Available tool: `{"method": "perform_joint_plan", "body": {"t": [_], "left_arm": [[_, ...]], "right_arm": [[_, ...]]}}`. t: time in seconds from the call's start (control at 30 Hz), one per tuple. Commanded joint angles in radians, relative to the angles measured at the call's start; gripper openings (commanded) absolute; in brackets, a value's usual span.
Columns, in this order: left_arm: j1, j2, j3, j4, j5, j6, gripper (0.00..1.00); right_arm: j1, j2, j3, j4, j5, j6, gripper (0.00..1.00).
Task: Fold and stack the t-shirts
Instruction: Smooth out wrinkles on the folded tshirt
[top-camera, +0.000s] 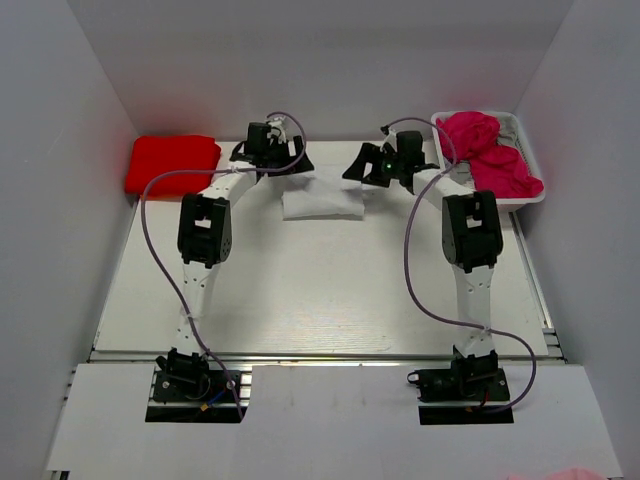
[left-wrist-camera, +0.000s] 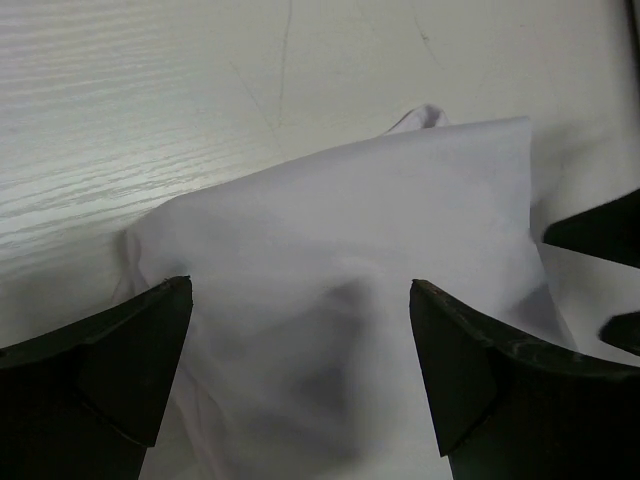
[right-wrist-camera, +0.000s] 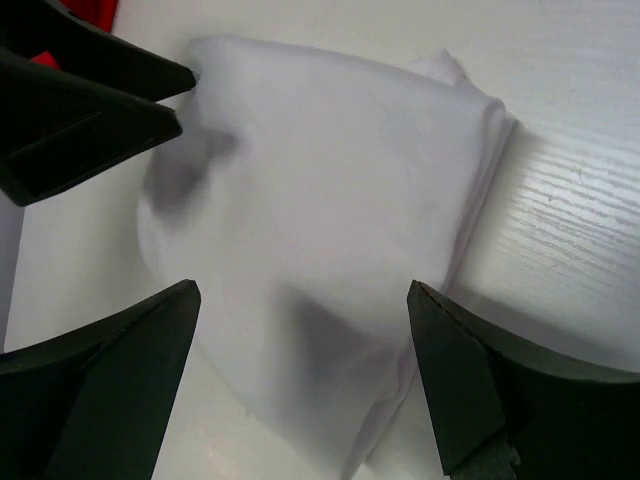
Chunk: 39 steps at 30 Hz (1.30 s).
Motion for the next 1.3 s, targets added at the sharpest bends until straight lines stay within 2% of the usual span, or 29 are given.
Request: {"method": "perform_joint_plan", "body": {"t": [0.0,0.07,0.2,0.27,0.3,0.33,0.47,0.7,0.87,1.03,1.13,1.27], "left_arm": [[0.004,-0.219,0.048,-0.035,-0.114,0.026,1.0],[0.004,-0.256,0.023,-0.053,-0.172,0.026,1.0],[-0.01,-0.323,-0.055,-0.104,-0.172,0.026,1.0],[-0.02,-0.365,-0.114,-0.095,-0.105,0.026,1.0],[-0.029,-0.377,-0.2,-0.056,-0.014,0.017,1.0],[-0.029,-0.391,-0.249,-0.023,0.027,0.007,1.0],[-0.029,-0.426,-0.493,0.124,0.099,-0.046,1.0],[-0.039,-0.296,-0.58,0.178,0.219,-0.108,1.0],[-0.017,-0.276,-0.679,0.178,0.193,-0.118,1.0],[-0.017,-0.334,-0.696,0.123,0.124,-0.07,1.0],[-0.017,-0.373,-0.676,0.091,0.11,-0.044,1.0],[-0.017,-0.408,-0.502,-0.024,0.049,0.006,1.0]], "right_arm": [[0.003,-0.194,-0.013,-0.025,0.011,-0.066,0.9],[0.012,-0.273,-0.088,-0.011,0.003,-0.07,0.9],[0.031,-0.356,-0.202,0.053,-0.046,-0.045,0.9],[0.044,-0.381,-0.268,0.096,-0.072,-0.03,0.9],[0.051,-0.384,-0.282,0.113,-0.078,-0.011,0.9],[0.054,-0.379,-0.311,0.164,-0.093,0.013,0.9],[0.067,-0.289,-0.31,0.188,-0.14,0.052,0.9],[0.066,-0.16,-0.388,0.301,-0.163,0.148,0.9],[0.063,-0.093,-0.423,0.288,-0.13,0.159,0.9],[0.054,-0.108,-0.451,0.228,-0.02,0.127,0.9],[0.046,-0.146,-0.432,0.179,-0.008,0.066,0.9],[0.057,-0.258,-0.385,0.108,-0.037,-0.014,0.9]]}}
